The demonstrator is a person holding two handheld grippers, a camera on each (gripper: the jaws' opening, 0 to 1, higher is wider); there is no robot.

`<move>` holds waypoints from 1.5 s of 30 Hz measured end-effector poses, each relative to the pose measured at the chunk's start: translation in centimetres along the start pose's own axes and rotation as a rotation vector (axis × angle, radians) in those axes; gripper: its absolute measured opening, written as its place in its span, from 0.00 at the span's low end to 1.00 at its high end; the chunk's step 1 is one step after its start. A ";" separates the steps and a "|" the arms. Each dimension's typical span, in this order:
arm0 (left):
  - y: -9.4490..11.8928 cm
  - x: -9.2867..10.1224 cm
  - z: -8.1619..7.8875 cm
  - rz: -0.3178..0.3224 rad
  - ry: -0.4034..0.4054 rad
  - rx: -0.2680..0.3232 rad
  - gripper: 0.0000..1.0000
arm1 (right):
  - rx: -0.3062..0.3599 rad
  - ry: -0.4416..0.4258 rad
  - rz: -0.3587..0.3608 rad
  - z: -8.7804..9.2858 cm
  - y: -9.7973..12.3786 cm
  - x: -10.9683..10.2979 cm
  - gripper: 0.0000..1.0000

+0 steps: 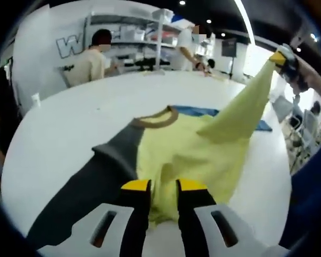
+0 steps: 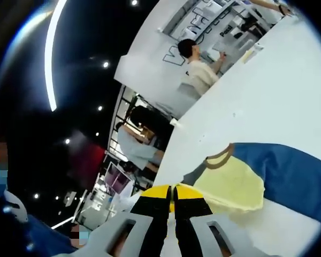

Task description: Fold the garment on the visible template until the final outline fits inside the template.

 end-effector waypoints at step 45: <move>2.7 5.8 6.6 0.009 0.308 -0.101 0.17 | -0.050 0.056 -0.021 2.3 0.8 -0.1 0.00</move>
Point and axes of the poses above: the point that each gripper's makers call its tool centre point, and the gripper's own axes: y roughly backward along the fingers, x roughly to its right, z roughly out of its underside, the point moved 6 cm from there along y, roughly backward along the fingers, and after that the axes turned 7 degrees about -x, right-handed, at the moved point
